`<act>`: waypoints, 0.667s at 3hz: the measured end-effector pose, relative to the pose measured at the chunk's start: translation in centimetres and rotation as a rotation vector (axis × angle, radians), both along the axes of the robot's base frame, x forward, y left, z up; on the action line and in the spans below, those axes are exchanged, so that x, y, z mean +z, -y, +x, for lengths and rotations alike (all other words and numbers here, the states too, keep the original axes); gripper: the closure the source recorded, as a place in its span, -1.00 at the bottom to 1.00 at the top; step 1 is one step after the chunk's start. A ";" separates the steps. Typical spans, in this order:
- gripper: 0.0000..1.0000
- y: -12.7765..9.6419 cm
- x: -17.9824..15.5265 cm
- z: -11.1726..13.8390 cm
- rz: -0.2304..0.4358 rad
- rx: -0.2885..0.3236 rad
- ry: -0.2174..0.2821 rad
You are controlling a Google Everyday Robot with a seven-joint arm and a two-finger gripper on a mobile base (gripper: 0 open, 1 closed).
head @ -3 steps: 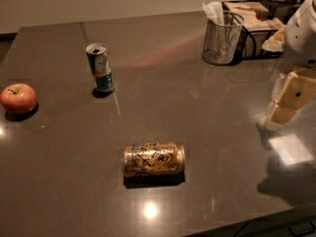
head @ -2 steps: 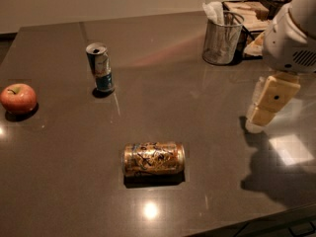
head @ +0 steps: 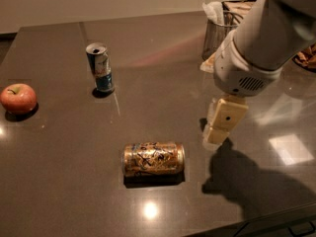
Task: Move orange can near redbull can
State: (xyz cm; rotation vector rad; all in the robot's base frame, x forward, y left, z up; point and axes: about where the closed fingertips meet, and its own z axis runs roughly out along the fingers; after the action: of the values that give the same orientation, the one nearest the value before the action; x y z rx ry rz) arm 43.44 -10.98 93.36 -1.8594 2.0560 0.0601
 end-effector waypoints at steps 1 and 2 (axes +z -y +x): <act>-1.00 -3.5 -2.6 -0.7 0.005 0.065 -0.021; -1.00 -5.8 -4.9 -1.4 -0.006 0.116 -0.051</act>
Offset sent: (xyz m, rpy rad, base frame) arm -0.0203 0.0847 -0.0825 -0.0185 0.1005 0.1789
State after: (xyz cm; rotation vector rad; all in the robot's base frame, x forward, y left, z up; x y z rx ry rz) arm 42.06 -5.18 88.47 -1.9989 1.9818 0.1328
